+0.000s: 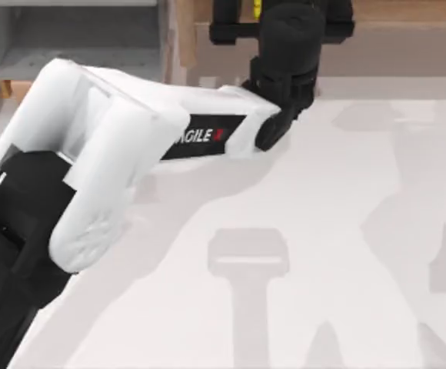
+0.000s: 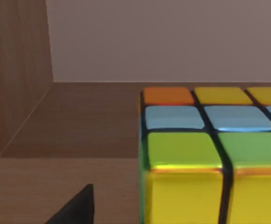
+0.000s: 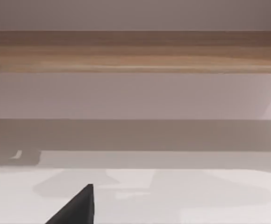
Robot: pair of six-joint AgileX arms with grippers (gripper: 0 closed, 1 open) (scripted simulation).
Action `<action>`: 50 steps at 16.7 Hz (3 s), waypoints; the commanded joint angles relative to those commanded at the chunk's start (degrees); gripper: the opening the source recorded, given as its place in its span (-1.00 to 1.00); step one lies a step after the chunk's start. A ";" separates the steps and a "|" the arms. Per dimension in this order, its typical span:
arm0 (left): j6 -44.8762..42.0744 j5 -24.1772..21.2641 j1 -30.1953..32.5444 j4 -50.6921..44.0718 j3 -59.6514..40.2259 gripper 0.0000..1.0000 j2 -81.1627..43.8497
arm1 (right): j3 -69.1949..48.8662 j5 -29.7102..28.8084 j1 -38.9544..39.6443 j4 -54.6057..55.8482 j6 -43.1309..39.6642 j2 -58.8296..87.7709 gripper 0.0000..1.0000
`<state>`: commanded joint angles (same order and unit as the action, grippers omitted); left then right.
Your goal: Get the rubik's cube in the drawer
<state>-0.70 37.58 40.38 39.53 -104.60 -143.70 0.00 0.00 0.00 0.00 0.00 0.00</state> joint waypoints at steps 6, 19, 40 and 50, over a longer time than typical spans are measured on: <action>0.00 0.00 0.00 0.00 0.00 0.55 0.00 | 0.00 0.00 0.00 0.00 0.00 0.00 1.00; 0.00 0.00 0.00 0.00 0.00 -1.00 0.00 | 0.00 0.00 0.00 0.00 0.00 0.00 1.00; -0.19 1.44 1.57 -0.07 5.27 -1.00 5.50 | 0.00 0.00 0.00 0.00 0.00 0.00 1.00; 2.51 -3.05 4.89 -14.37 0.22 -1.00 8.50 | 0.00 0.00 0.00 0.00 0.00 0.00 1.00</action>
<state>1.81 34.53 45.27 25.16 -104.38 -135.20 0.00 0.00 0.00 0.00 0.00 0.00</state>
